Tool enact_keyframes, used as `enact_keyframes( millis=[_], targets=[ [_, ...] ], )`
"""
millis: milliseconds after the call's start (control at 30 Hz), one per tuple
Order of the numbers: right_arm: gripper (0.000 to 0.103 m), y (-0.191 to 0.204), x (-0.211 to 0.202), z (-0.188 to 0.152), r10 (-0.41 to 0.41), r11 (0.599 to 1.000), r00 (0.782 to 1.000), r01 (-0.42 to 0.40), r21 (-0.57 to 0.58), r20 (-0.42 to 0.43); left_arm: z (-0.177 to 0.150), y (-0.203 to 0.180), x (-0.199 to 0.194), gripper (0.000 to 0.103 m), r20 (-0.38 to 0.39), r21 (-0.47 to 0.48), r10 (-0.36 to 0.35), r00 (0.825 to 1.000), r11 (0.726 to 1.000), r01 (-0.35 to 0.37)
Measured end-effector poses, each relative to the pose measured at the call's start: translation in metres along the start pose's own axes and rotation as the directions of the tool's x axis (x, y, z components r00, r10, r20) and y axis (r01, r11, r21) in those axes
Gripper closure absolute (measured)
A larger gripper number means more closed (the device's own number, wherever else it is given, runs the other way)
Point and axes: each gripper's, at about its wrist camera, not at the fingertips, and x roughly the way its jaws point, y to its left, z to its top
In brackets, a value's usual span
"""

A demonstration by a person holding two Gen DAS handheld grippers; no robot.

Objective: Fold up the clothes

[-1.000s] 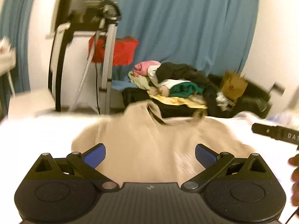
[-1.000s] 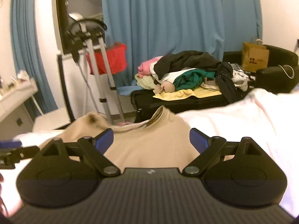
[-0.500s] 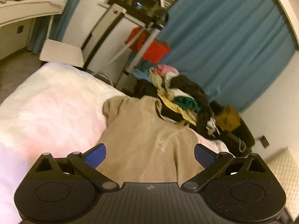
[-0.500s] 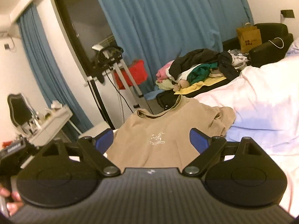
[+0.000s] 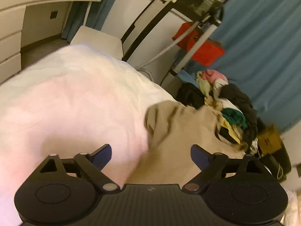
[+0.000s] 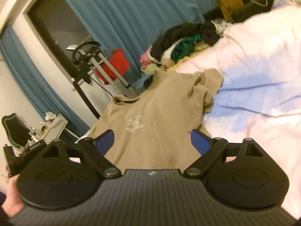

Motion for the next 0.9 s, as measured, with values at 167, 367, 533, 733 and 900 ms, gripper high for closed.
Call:
enact_keyframes(
  millis=[167, 367, 533, 733, 900],
  targets=[
    [0.013, -0.024, 0.04, -0.005, -0.052, 0.999, 0.999, 0.052, 0.016, -0.006, 0.029, -0.003, 0.068, 0.031, 0.031, 0.01, 0.014, 0.999, 1.0, -0.014],
    [0.013, -0.042, 0.085, -0.011, -0.071, 0.996, 0.996, 0.074, 0.051, -0.058, 0.04, -0.017, 0.126, 0.033, -0.051, 0.093, -0.021, 0.998, 0.995, 0.025],
    [0.012, -0.04, 0.103, -0.017, -0.071, 0.997, 0.995, 0.072, 0.01, -0.073, 0.023, -0.062, 0.131, 0.096, 0.003, 0.421, 0.112, 0.994, 0.901, -0.103],
    [0.013, -0.037, 0.094, -0.013, -0.063, 0.998, 0.997, 0.064, 0.009, -0.05, -0.054, -0.146, 0.081, 0.098, 0.328, 0.828, -0.049, 0.943, 0.496, -0.262],
    [0.013, -0.04, 0.088, -0.01, -0.08, 0.997, 0.996, 0.081, 0.019, -0.029, -0.14, -0.194, 0.09, 0.094, 0.171, 0.967, -0.094, 0.981, 0.205, -0.149]
  ],
)
